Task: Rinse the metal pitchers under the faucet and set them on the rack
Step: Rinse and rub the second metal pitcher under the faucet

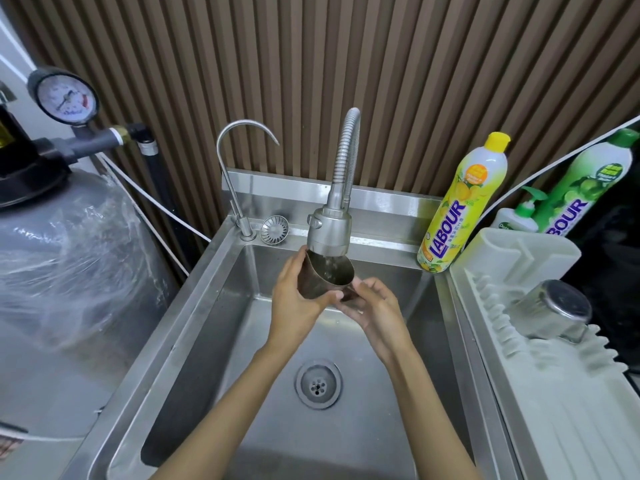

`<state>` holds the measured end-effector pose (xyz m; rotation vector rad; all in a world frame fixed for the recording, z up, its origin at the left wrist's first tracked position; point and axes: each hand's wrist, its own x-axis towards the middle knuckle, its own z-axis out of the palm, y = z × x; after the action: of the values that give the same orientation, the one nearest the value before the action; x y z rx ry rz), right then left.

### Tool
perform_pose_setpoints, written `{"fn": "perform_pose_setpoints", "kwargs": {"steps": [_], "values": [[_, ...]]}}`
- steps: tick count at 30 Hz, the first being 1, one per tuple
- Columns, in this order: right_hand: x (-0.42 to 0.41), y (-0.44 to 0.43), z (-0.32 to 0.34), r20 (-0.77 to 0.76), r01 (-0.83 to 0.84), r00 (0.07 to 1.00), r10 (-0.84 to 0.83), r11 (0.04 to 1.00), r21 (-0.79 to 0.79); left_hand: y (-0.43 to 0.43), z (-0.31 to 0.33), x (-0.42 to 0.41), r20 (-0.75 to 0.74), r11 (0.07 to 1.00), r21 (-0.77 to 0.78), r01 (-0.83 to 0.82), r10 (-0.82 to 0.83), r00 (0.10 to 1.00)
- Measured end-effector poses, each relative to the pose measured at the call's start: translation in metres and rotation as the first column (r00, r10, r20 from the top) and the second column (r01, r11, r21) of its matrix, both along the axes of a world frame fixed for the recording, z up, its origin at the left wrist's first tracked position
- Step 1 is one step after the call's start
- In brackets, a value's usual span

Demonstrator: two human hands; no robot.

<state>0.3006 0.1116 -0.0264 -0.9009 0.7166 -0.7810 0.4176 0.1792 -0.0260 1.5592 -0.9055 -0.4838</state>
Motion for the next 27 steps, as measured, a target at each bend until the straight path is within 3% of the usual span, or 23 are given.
{"fn": "perform_pose_setpoints", "kwargs": {"steps": [4,7,9,11,15,20,23,27], "values": [[-0.001,0.0,0.016,-0.247,0.049,0.967,-0.066,0.996,-0.076,0.001,0.01,-0.005,0.132,0.99,0.125,-0.063,0.047,0.99],[-0.003,-0.002,0.031,-0.521,0.087,0.823,-0.227,0.956,-0.28,0.001,0.01,-0.003,-0.112,0.987,0.152,0.043,-0.026,0.993],[-0.003,-0.002,0.038,-0.579,0.066,0.724,-0.374,0.873,-0.483,-0.003,0.007,0.003,-0.287,0.976,0.117,0.183,-0.143,0.947],[-0.002,0.001,0.043,-0.522,0.074,0.738,-0.428,0.82,-0.567,-0.008,0.007,0.004,-0.351,0.971,0.064,0.231,-0.195,0.916],[0.004,0.001,0.038,-0.242,0.158,0.924,-0.296,0.872,-0.464,-0.016,0.015,-0.001,-0.346,0.99,-0.094,0.104,-0.13,0.929],[0.011,-0.002,0.015,0.056,0.086,0.995,-0.078,0.984,-0.157,-0.007,0.023,0.002,0.005,0.995,-0.094,-0.024,0.025,1.0],[0.008,0.002,0.012,0.03,0.04,0.999,-0.038,0.996,-0.075,0.0,0.026,-0.001,0.171,0.992,0.013,-0.125,0.121,0.978],[0.001,0.001,0.027,-0.256,0.079,0.959,-0.119,0.984,-0.159,0.003,0.024,-0.009,0.189,0.972,0.153,-0.178,0.148,0.971]]}}
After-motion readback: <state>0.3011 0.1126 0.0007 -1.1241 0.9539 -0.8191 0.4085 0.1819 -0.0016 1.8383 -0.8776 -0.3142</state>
